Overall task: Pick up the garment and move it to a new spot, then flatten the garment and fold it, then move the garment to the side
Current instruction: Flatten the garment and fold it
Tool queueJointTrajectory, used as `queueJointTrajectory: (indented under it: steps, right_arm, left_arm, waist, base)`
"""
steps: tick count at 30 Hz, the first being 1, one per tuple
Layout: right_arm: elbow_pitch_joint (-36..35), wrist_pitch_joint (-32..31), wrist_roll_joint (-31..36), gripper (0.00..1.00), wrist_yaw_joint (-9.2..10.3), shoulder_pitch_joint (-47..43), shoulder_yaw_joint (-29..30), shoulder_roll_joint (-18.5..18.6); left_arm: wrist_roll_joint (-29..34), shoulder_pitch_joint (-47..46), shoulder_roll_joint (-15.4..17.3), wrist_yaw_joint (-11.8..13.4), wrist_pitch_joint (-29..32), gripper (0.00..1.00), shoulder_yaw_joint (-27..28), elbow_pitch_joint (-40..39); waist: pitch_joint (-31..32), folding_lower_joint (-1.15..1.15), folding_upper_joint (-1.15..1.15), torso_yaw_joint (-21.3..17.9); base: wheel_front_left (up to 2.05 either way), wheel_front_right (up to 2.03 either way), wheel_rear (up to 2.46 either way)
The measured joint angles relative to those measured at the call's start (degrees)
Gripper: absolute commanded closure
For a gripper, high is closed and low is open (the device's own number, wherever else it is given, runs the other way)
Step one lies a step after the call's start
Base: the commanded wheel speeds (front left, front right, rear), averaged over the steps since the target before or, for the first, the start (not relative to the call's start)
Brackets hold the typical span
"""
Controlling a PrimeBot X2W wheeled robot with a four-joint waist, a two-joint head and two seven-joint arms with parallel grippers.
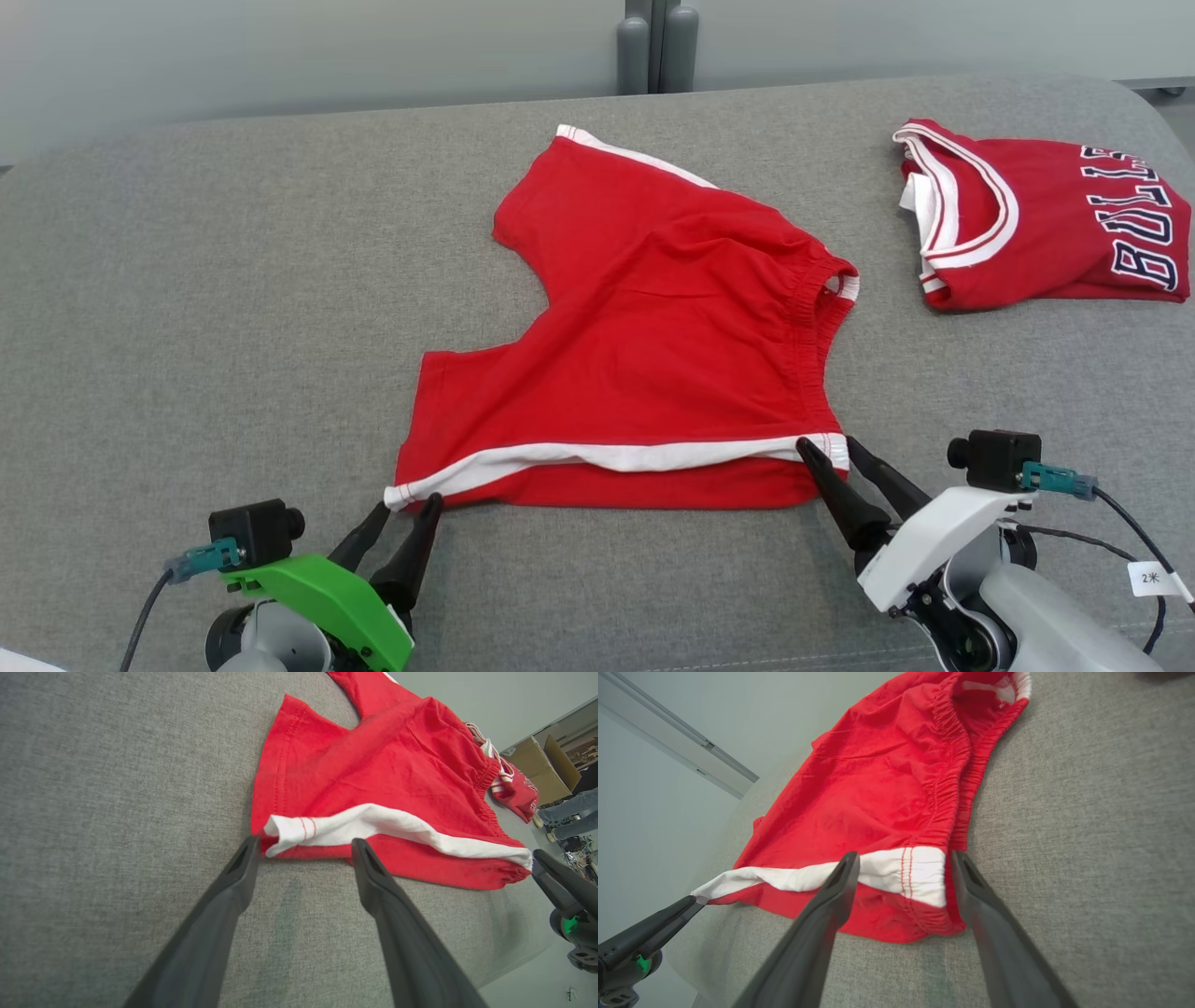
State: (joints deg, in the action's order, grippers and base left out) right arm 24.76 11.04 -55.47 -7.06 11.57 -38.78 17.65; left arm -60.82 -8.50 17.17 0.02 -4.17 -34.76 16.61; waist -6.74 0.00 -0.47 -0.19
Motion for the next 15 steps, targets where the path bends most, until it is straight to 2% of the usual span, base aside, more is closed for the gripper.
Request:
queueJointTrajectory:
  steps: [15]
  right_arm:
    - [0.6,0.0,-0.1,0.0,0.0,1.0,-0.5,0.0]
  left_arm:
    - [0.0,0.0,0.0,0.0,0.0,0.0,0.3,0.1]
  waist:
    - [0.0,0.0,0.0,-0.5]
  base:
    - [0.0,0.0,0.0]
